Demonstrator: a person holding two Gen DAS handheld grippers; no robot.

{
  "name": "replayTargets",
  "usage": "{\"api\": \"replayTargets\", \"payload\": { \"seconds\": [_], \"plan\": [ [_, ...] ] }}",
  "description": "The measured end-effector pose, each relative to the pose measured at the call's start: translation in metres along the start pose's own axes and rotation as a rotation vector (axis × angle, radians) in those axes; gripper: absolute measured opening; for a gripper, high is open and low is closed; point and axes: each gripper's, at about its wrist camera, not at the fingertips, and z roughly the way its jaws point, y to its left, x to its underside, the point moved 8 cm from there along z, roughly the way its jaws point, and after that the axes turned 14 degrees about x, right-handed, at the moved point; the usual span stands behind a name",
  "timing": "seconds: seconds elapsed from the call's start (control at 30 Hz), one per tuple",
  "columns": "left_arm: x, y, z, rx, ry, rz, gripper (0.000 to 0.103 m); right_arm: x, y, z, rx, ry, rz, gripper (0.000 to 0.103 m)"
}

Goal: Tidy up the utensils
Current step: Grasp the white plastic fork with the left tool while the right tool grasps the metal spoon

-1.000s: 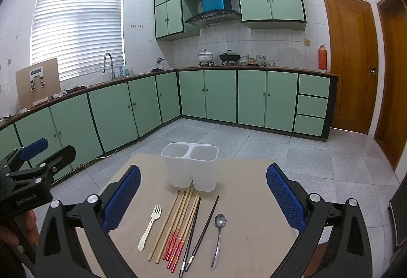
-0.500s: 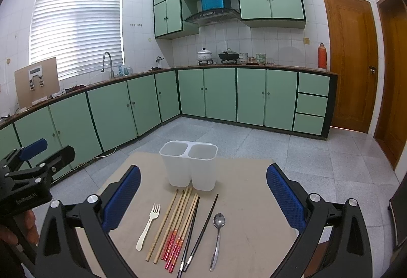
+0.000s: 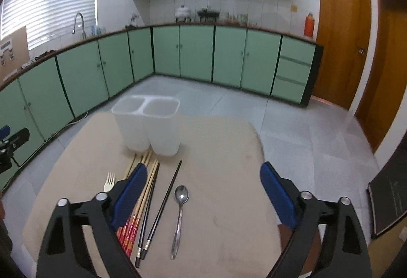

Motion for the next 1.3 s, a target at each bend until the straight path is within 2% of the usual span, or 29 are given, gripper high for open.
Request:
{"api": "replayTargets", "payload": {
  "seconds": [0.4,0.53,0.6,0.93,1.1,1.17,1.3],
  "plan": [
    [0.049,-0.003,0.095,0.040,0.214,-0.022,0.097,0.043,0.037,0.082,-0.099,0.241,-0.091,0.057],
    [0.059,-0.010,0.120,0.068,0.283,-0.034,0.085,0.057,0.050,0.104,-0.152,0.325,-0.099,0.055],
    [0.066,-0.014,0.129,0.078,0.305,-0.041,0.083,0.062,0.054,0.112,-0.159,0.349,-0.109,0.055],
    [0.095,-0.016,0.176,0.079,0.417,-0.080,0.080,0.077,0.067,0.146,-0.173,0.425,-0.122,0.051],
    [0.100,-0.017,0.189,0.089,0.441,-0.094,0.078,0.083,0.065,0.152,-0.179,0.454,-0.115,0.042],
    [0.101,-0.015,0.192,0.090,0.447,-0.100,0.074,0.083,0.064,0.153,-0.180,0.455,-0.114,0.041],
    [0.104,-0.013,0.196,0.105,0.473,-0.125,0.059,0.081,0.068,0.157,-0.176,0.445,-0.127,0.039]
  ]
}}
